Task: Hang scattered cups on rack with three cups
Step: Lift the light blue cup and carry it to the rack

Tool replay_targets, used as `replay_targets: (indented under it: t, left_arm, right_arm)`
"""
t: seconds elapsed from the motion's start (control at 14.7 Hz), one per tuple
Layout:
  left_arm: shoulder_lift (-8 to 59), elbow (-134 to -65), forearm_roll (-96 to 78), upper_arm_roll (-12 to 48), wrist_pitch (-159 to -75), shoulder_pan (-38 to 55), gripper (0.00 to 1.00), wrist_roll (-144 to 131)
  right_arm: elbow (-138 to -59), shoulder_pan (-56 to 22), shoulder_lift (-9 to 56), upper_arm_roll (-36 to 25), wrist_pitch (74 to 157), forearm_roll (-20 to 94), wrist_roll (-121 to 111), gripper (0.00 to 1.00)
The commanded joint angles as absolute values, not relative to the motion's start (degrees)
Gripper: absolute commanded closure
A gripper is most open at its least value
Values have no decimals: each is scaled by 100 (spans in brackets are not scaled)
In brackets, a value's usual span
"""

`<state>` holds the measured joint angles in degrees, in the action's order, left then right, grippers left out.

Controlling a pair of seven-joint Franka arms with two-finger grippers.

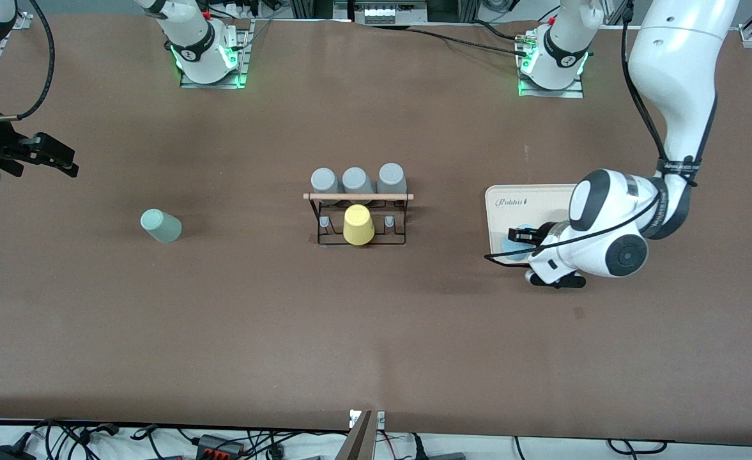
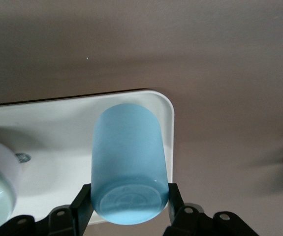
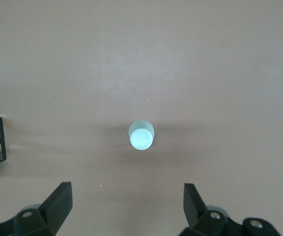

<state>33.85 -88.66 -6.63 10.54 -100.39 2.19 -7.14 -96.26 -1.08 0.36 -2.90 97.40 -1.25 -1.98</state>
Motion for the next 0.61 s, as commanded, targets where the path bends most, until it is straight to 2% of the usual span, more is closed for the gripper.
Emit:
replay_targets:
  t: [0.0,0.14,0.34,0.55]
  left_arm:
    - [3313,-7878,-711,1124,-8820,290,71,-642]
    - [3313,-7332,-905,1475,-8491,281,70,-607]
    - [3305,-7128,-940,2230,-8499,290,75,-720]
    - [3340,-6899,-1054,2312,-8516,325,79,-940]
  right_arm:
    - [-9571,-97,44,-281,9703,-132,-106,0]
    - [-9571,-97,44,-281,9686,-141,-114,0]
    - [-9571,-79,70,-281,9642,-132,-105,0]
    - [-9563,-79,211,-290,9650,-167,-114,0]
